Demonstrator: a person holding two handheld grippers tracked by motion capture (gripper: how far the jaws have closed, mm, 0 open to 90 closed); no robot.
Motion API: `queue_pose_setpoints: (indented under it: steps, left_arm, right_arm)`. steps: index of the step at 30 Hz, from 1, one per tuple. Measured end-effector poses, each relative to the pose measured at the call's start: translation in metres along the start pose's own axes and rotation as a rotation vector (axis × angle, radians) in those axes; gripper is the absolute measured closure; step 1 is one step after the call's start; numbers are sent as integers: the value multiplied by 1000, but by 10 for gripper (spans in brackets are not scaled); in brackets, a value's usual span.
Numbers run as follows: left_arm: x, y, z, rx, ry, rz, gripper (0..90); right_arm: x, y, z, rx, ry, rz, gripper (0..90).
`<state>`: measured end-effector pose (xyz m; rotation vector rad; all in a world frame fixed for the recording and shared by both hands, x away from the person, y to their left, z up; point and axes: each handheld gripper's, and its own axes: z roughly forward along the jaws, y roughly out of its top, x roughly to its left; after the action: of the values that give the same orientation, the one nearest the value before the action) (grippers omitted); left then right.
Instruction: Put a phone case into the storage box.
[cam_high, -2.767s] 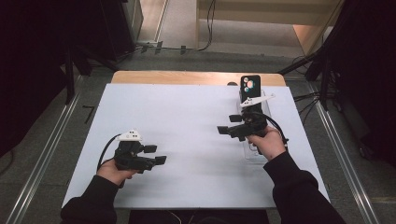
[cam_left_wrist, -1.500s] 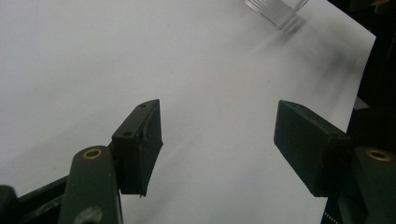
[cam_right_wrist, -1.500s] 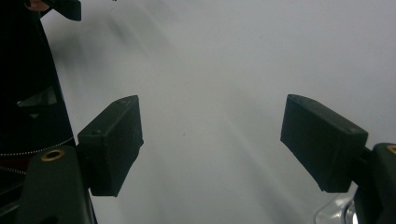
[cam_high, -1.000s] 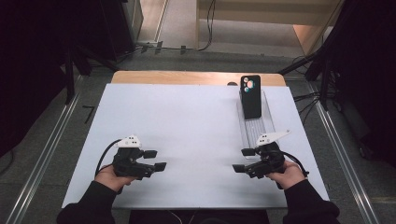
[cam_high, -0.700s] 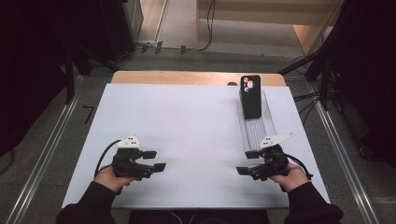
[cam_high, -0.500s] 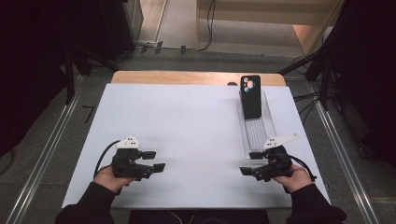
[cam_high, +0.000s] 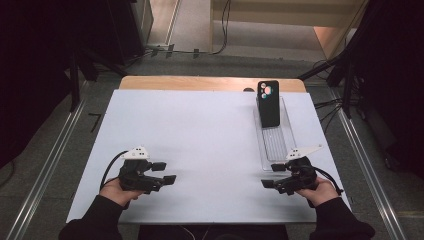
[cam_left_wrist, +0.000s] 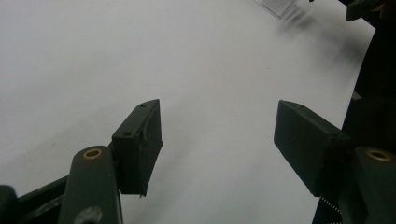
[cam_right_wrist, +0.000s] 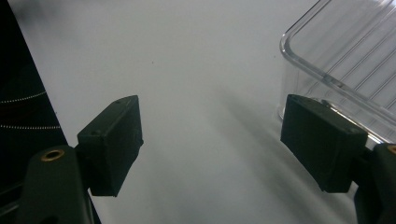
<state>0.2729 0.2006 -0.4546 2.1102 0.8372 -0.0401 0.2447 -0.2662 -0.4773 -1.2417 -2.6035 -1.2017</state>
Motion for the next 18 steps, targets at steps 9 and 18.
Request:
queue_pose_setpoints:
  steps: [9,18]
  left_arm:
    - [0,0,1,1,0,0,329]
    - [-1,0,1,3,-2,-1,329]
  right_arm:
    - [1,0,-1,-3,-4,-9,188]
    - [2,0,0,5,-5,-13,188]
